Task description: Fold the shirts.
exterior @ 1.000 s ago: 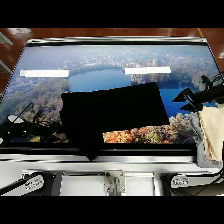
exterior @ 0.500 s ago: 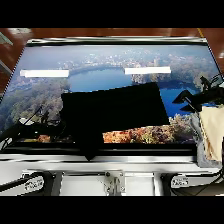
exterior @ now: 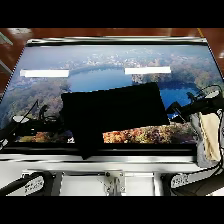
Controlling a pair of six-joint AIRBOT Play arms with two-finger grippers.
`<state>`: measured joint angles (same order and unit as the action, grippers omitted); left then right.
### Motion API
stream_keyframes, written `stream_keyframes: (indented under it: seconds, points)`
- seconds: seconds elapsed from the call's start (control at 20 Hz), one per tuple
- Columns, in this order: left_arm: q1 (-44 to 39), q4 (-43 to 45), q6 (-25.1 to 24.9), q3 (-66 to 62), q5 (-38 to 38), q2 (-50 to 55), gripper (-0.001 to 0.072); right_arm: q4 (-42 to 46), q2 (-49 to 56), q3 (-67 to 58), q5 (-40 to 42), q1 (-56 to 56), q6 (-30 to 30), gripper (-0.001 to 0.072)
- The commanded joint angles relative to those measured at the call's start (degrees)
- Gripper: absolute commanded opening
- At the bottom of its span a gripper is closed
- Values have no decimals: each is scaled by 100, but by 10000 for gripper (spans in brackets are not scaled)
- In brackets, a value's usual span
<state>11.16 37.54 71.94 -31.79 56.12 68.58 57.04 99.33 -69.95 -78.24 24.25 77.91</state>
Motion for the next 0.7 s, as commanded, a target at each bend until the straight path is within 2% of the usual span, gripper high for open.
stream_keyframes:
  seconds: [0.0, 0.15, 0.2, 0.3, 0.35, 0.5, 0.65]
  points:
    - [0, -11, -35, -13, 48, -352, 42, 343, 140, 46, 229, -223, 107, 678]
    - [0, -11, -35, -20, 48, -494, 42, 345, 232, 46, 315, -616, 133, 673]
    - [2, -11, -35, -44, 48, -501, 42, 326, 284, 46, 310, -758, 133, 579]
    - [2, -9, -35, -186, 48, -501, 42, 188, 304, 44, 330, -1040, 92, 289]
    - [9, -9, -37, -313, 48, -501, 42, 48, 269, 26, 328, -1141, 24, 59]
    - [96, 26, -83, -977, 114, -597, 40, -627, -61, -201, 326, -1189, -420, 58]
    - [168, 151, -81, -2044, 332, -890, 40, -1060, -787, -802, 315, -1071, -619, 58]
